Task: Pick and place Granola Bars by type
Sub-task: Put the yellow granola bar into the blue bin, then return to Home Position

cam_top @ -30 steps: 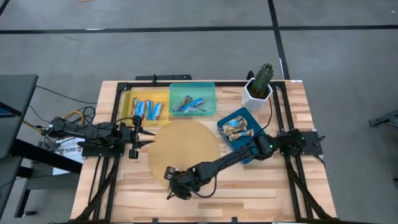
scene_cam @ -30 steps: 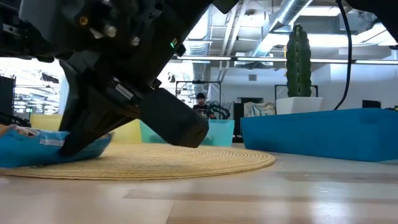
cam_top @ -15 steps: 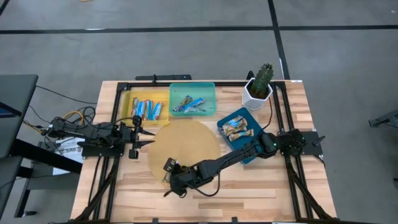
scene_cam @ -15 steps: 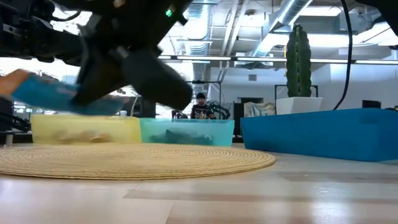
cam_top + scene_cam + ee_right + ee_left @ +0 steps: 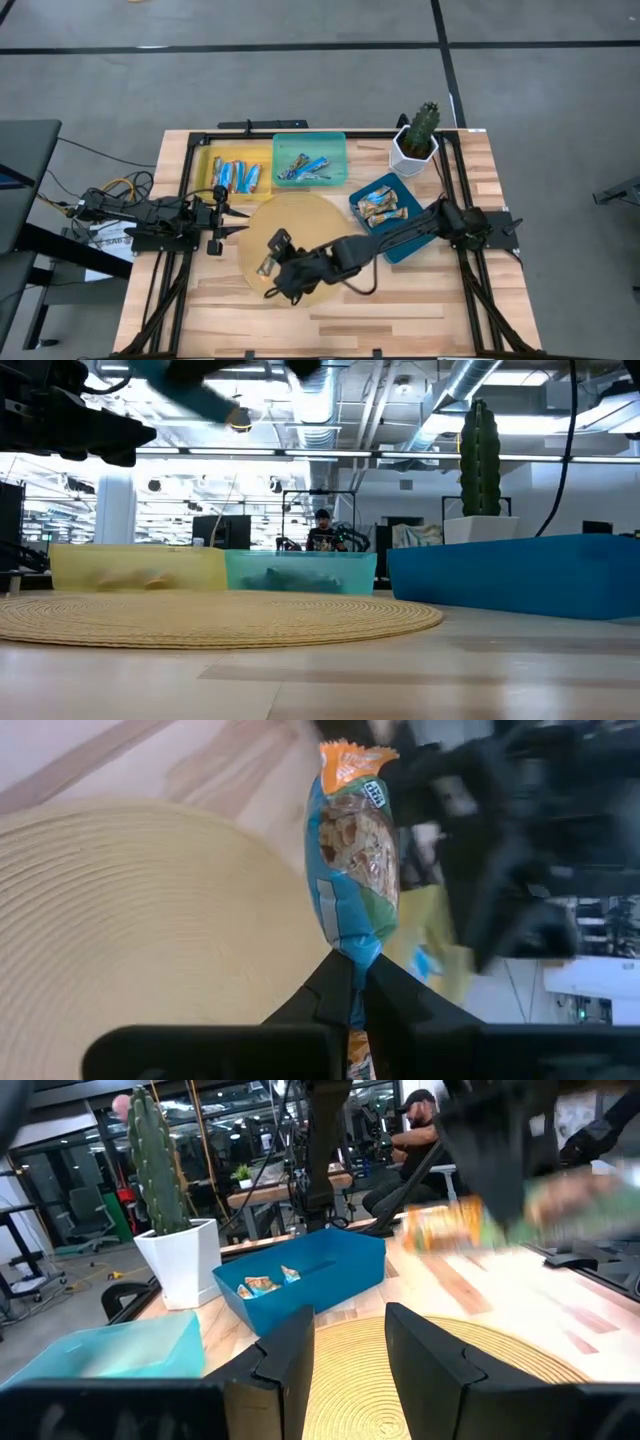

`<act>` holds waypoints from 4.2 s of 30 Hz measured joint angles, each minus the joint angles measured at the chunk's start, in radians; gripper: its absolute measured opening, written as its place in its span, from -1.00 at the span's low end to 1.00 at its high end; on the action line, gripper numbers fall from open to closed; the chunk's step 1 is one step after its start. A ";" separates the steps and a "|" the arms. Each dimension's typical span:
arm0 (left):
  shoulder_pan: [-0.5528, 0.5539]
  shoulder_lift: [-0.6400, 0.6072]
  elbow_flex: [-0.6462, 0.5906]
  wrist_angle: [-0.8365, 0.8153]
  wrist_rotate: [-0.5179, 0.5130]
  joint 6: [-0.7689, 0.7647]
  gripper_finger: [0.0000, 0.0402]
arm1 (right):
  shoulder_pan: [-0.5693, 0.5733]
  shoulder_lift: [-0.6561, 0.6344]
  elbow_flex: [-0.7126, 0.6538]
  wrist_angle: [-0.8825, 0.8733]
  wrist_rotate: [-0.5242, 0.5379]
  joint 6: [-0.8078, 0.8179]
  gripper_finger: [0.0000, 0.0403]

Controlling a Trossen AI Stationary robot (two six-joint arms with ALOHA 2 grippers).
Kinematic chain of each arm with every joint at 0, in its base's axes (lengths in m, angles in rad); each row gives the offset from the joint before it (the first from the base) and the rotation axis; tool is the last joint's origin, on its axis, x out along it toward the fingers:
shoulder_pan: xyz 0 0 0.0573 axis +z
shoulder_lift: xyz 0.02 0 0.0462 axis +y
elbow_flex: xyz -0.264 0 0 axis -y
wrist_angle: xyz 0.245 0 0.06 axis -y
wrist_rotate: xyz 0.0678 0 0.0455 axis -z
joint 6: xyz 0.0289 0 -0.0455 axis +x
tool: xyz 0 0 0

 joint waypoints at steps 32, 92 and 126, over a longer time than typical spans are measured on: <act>0.000 0.000 0.000 0.000 0.000 -0.003 -0.41 | -0.142 -0.168 0.001 -0.794 -0.003 0.466 -0.97; 0.000 0.000 0.000 0.000 0.000 -0.003 -0.41 | -0.229 -0.814 -1.267 -0.242 -0.004 0.618 -0.97; 0.000 0.000 0.000 0.000 -0.004 0.003 -0.41 | -0.111 -1.119 -1.304 -0.010 -0.007 0.888 -0.38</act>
